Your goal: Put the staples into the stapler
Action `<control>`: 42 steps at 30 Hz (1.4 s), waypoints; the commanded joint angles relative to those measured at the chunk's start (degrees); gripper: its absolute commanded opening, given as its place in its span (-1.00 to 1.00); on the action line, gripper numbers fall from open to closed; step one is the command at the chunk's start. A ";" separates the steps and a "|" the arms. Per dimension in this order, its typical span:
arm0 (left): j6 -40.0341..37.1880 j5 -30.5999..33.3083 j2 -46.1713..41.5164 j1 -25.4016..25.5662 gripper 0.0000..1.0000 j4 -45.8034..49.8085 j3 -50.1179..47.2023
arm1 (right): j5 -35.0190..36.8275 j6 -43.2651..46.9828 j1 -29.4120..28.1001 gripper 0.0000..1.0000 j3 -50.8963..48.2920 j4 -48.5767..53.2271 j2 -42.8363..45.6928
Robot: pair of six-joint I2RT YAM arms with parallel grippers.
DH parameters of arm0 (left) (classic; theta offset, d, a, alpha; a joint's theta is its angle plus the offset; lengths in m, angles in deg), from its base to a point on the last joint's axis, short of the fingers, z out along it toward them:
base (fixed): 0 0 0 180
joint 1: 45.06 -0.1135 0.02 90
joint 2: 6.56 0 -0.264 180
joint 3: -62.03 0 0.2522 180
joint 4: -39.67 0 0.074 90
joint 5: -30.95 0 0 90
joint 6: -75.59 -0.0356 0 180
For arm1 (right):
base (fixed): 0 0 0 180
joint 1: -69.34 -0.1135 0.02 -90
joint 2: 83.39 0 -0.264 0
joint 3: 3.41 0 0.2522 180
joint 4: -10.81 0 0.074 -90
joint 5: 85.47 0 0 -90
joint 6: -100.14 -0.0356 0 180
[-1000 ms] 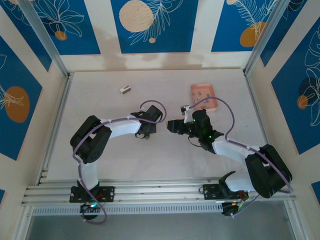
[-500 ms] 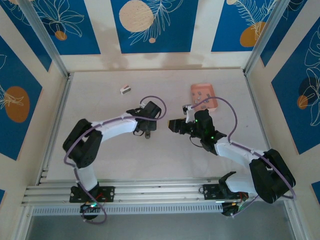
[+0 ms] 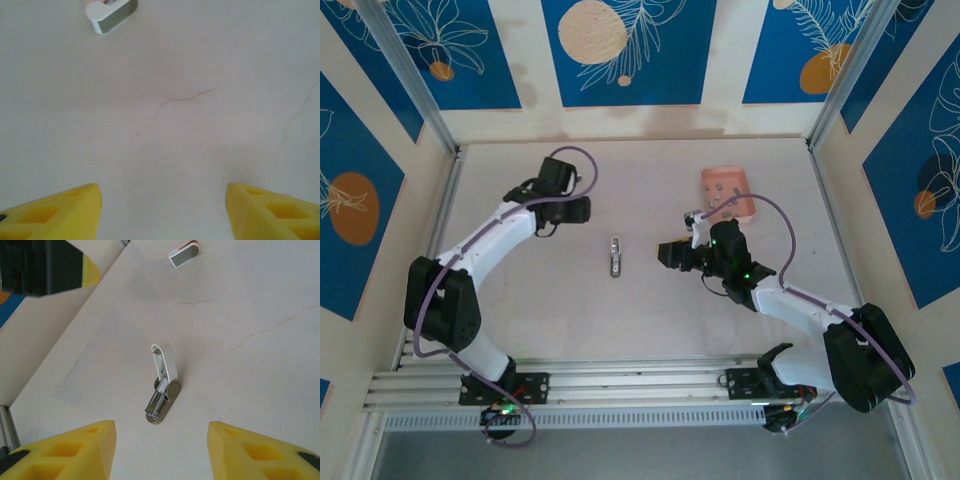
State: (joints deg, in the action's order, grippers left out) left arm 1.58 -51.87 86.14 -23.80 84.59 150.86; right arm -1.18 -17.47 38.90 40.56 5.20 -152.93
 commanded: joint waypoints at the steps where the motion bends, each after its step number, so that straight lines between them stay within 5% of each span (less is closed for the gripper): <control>1: -8.32 -5.86 3.77 -3.27 0.36 2.03 5.72 | -1.35 2.51 -0.88 0.02 1.09 -0.58 0.16; 20: -23.66 -9.34 41.78 -13.49 0.47 8.54 45.29 | -6.69 8.41 -4.69 0.09 9.96 -3.95 -13.15; 25: -28.08 -14.42 50.09 -13.87 0.54 13.22 56.07 | -7.34 7.98 -4.81 0.10 12.18 -3.88 -16.08; 42: -28.90 -13.86 57.90 -13.91 0.34 18.48 65.69 | -7.93 6.01 -6.04 0.16 15.75 -4.85 -20.79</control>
State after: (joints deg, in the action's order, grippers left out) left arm -25.98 -65.60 142.42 -37.31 99.34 213.37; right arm -8.15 -10.98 33.28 54.40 1.44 -172.93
